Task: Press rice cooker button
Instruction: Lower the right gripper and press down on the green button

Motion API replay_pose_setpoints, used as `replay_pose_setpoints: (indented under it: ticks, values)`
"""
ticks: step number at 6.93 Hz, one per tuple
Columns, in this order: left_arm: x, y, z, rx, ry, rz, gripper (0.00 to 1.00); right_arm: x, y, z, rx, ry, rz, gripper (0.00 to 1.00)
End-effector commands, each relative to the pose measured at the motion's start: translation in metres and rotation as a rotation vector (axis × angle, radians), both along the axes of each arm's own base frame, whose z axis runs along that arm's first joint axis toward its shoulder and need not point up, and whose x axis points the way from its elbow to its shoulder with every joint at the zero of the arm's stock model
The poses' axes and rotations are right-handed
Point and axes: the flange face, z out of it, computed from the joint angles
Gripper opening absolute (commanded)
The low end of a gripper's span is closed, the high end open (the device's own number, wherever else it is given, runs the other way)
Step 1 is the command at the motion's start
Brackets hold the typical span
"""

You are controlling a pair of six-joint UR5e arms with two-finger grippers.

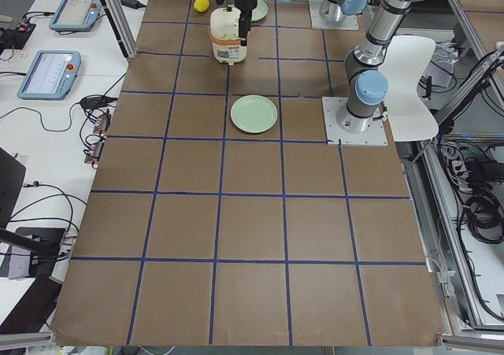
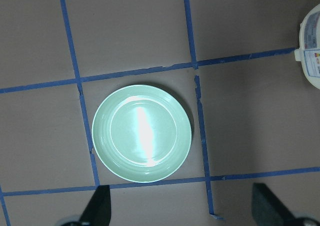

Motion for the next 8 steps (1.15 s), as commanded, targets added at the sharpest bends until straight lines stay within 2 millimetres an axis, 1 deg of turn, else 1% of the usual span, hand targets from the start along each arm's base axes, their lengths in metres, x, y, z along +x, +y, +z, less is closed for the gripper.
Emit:
replay_pose_setpoints:
  ticks: [1, 3, 4, 5, 6, 7, 8]
  values:
    - [0.0, 0.0, 0.0, 0.0, 0.0, 0.0, 1.0, 0.0, 0.0, 0.0, -0.004, 0.0, 0.005, 0.07]
    - [0.0, 0.0, 0.0, 0.0, 0.0, 0.0, 1.0, 0.001, -0.004, 0.016, -0.022, -0.002, 0.014, 0.08]
    - [0.0, 0.0, 0.0, 0.0, 0.0, 0.0, 1.0, 0.001, -0.002, 0.03, 0.008, -0.006, 0.016, 0.09]
    - [0.0, 0.0, 0.0, 0.0, 0.0, 0.0, 1.0, 0.002, -0.003, 0.052, 0.037, -0.002, 0.016, 0.21]
    - [0.0, 0.0, 0.0, 0.0, 0.0, 0.0, 1.0, 0.002, -0.003, 0.061, 0.051, 0.0, 0.018, 0.8]
    - [0.0, 0.0, 0.0, 0.0, 0.0, 0.0, 1.0, 0.002, -0.005, 0.074, 0.029, -0.001, 0.025, 1.0]
    - [0.0, 0.0, 0.0, 0.0, 0.0, 0.0, 1.0, -0.001, -0.008, 0.09, 0.007, -0.001, 0.021, 1.0]
